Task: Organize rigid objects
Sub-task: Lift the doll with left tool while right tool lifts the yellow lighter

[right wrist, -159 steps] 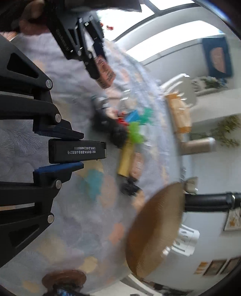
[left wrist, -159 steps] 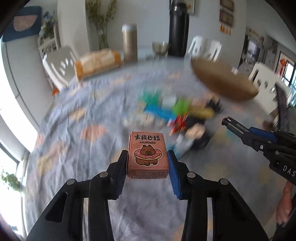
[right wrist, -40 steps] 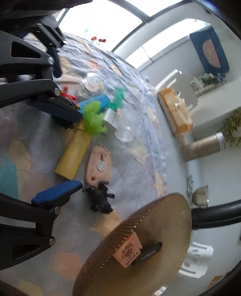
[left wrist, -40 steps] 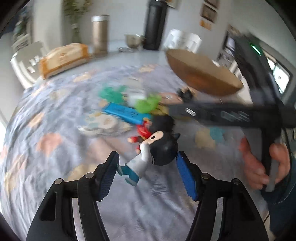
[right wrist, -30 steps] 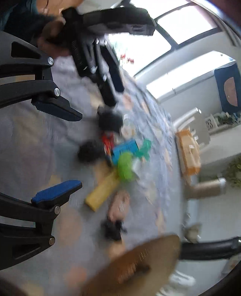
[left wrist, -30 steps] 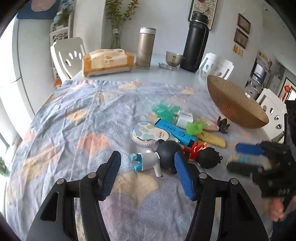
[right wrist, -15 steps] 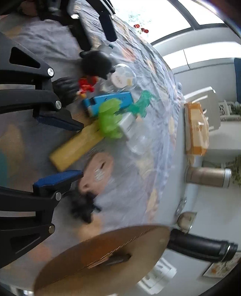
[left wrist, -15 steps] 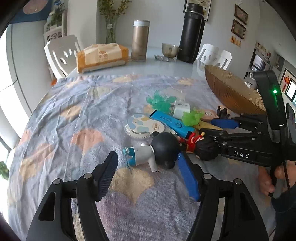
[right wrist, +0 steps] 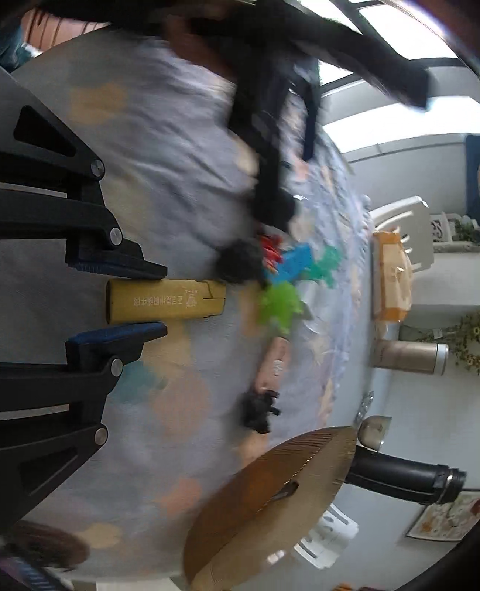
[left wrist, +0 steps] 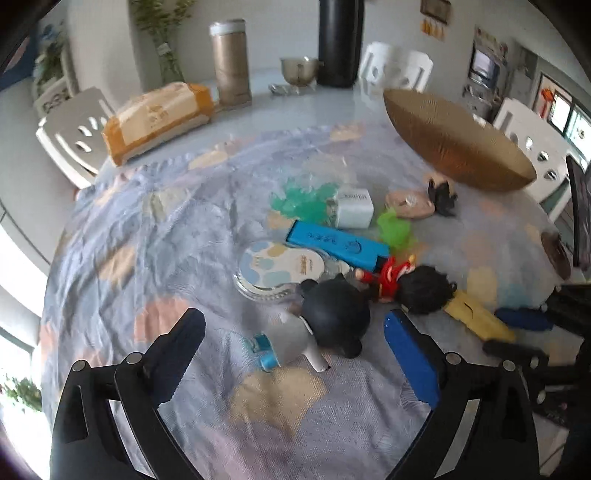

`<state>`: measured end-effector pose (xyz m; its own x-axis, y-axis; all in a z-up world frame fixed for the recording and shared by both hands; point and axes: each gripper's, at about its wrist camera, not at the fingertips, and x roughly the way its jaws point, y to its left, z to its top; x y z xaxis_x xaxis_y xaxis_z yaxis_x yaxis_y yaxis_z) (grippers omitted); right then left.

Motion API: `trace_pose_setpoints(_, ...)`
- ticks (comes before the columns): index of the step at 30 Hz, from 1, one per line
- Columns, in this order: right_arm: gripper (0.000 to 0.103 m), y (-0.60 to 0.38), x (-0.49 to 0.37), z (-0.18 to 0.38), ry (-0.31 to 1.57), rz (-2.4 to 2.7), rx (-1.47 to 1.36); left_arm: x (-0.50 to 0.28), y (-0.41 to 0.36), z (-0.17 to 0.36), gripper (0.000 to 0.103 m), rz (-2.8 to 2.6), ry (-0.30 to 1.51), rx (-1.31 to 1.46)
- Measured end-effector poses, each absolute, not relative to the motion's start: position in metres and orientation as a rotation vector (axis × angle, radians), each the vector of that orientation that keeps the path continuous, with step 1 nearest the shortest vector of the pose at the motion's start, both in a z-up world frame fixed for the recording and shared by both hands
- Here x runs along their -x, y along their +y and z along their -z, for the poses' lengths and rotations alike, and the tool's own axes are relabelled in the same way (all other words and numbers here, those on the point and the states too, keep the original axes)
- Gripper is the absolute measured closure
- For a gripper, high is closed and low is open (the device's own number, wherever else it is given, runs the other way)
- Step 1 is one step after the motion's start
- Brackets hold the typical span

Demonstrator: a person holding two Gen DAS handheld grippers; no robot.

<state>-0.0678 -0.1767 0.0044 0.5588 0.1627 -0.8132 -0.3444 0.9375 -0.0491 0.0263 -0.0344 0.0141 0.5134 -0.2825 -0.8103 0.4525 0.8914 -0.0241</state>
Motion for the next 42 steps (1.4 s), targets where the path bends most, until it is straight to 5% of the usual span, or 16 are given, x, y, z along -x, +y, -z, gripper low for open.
trace_pose_setpoints(5,0.08,-0.191,0.071,-0.003,0.917,-0.325,0.114,0.0,-0.029,-0.012,0.029,0.628,0.992,-0.112)
trace_pose_setpoints(19,0.074,-0.195,0.07,-0.002,0.928,-0.342,0.067,-0.011,-0.042,-0.001,0.03,0.519,0.999,-0.107)
trace_pose_setpoints(21,0.074,-0.192,0.068,-0.002,0.928,-0.299,0.058,-0.01,-0.05,0.0,0.057,0.468,0.97,-0.157)
trace_pose_setpoints(42,0.079,-0.227,0.103,-0.002,0.948,-0.197,-0.065,0.019,-0.01,-0.009,0.057,0.514,0.882,0.087)
